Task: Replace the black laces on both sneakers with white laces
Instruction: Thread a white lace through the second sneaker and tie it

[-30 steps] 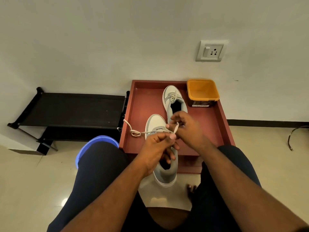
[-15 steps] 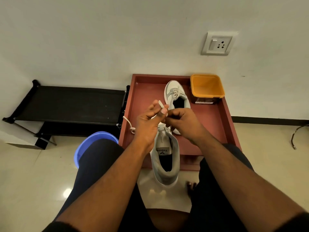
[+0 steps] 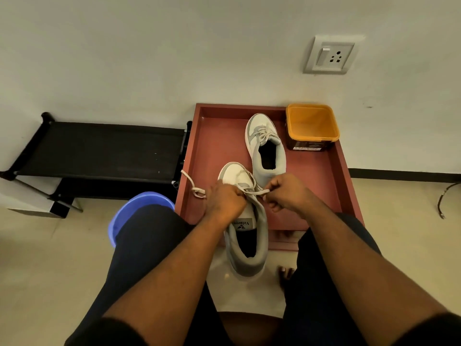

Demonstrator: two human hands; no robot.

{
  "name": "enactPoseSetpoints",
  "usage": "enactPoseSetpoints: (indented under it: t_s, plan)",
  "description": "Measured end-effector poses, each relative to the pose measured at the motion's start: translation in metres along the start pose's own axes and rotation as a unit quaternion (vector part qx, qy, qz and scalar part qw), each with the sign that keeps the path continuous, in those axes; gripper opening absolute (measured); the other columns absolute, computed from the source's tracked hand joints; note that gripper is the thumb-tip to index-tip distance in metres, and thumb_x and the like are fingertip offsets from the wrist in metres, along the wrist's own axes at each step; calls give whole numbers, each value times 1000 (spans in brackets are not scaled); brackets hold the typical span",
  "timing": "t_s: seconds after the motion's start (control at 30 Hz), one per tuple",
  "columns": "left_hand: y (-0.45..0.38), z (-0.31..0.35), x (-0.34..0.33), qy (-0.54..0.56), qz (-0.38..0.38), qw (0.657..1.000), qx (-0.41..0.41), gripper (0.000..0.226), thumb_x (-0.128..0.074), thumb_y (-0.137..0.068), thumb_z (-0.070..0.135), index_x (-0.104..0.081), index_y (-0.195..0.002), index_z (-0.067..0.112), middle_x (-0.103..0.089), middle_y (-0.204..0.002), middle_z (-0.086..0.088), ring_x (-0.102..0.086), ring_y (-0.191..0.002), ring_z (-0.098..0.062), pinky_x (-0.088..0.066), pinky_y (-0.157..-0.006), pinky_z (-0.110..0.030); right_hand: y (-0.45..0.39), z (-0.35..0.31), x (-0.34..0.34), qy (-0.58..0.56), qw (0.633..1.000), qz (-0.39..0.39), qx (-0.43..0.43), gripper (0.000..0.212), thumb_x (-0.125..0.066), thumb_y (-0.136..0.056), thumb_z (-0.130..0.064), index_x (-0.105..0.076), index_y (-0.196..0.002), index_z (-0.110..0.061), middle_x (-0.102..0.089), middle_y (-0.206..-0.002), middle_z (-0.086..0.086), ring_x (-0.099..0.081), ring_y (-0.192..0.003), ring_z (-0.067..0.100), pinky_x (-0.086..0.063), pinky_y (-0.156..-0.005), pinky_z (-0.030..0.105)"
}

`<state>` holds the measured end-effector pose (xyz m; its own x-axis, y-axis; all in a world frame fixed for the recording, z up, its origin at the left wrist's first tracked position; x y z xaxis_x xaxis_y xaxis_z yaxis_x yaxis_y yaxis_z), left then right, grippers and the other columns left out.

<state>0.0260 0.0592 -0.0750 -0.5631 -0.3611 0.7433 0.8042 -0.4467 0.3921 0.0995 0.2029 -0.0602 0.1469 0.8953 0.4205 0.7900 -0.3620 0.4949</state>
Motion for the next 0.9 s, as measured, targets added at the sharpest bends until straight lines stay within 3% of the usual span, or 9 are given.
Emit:
enactPoseSetpoints:
  t_s: [0.07,0.13,0.2,0.27,0.4,0.53,0.63,0.8,0.9]
  plan:
    - [-5,1,5,-13,5,1000,19,30,-55,-89,29,-69,-114,36,-22,-157,-10,-19,-142,-39,-21,-116,-48,-8,2,1,1,1000,24,-8,11,-57,-85,5,-67,-81,5,-60,-59,12,-56,-47,18,-52,-46,25]
    - [-5,4,7,3,26,1000,12,34,-53,-93,29,-63,-125,32,-7,-160,-13,-6,-145,-40,-12,-118,-48,-14,5,2,-9,999,44,-13,16,-57,-87,-4,-67,-77,4,-60,-60,11,-55,-50,19,-52,-54,30]
    - [1,3,3,31,58,998,0,40,-55,-92,29,-55,-131,31,-14,-159,-14,-10,-145,-41,-17,-117,-50,-15,8,0,-20,998,59,5,19,-59,-87,-7,-65,-70,-1,-58,-59,10,-53,-53,20,-50,-58,34]
    - [5,3,1,39,81,996,-12,46,-59,-89,27,-51,-133,32,-24,-155,-9,-15,-144,-38,-24,-115,-51,-12,8,-4,-40,997,60,32,19,-60,-89,-4,-67,-71,-4,-60,-59,8,-55,-52,16,-50,-55,28]
    - [-3,-3,3,65,101,993,10,32,-65,-85,31,-64,-117,29,-37,-147,-7,-26,-139,-35,-30,-111,-50,-10,4,-8,-92,990,81,74,18,-64,-87,1,-63,-80,-15,-61,-60,7,-57,-48,10,-51,-48,26]
    - [-18,-13,-9,131,92,987,23,17,-71,-76,30,-74,-92,26,-56,-120,-12,-54,-110,-33,-47,-95,-43,-11,3,-13,-102,992,53,59,19,-70,-83,0,-60,-72,-11,-63,-56,5,-58,-44,11,-50,-47,24]
    - [-20,-18,-17,154,73,985,7,10,-74,-74,16,-76,-82,19,-61,-104,-11,-61,-92,-27,-53,-81,-36,-5,7,-18,-138,990,6,31,13,-72,-82,-1,-64,-73,-6,-63,-55,5,-58,-45,11,-50,-46,23]
    - [-14,-19,-12,186,81,979,1,14,-74,-77,11,-78,-87,20,-72,-92,0,-68,-81,-20,-57,-72,-34,-8,12,-13,-117,988,92,46,22,-73,-81,-3,-71,-70,-22,-63,-55,-2,-51,-51,12,-46,-54,27]
    - [-16,-18,-7,182,84,979,30,11,-73,-77,19,-78,-84,26,-74,-78,5,-69,-73,-19,-56,-66,-31,-12,12,-16,-170,978,115,45,24,-64,-82,8,-71,-77,-14,-66,-60,0,-57,-51,11,-51,-55,24]
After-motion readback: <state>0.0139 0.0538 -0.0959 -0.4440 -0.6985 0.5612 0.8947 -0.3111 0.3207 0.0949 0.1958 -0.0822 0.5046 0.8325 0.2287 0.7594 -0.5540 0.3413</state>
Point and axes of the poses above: each hand's wrist, its own y-axis away from the middle knuckle, its own x-axis out of the back of the hand, z = x × y, the point moved 7 cm from there along -y, towards the middle knuckle
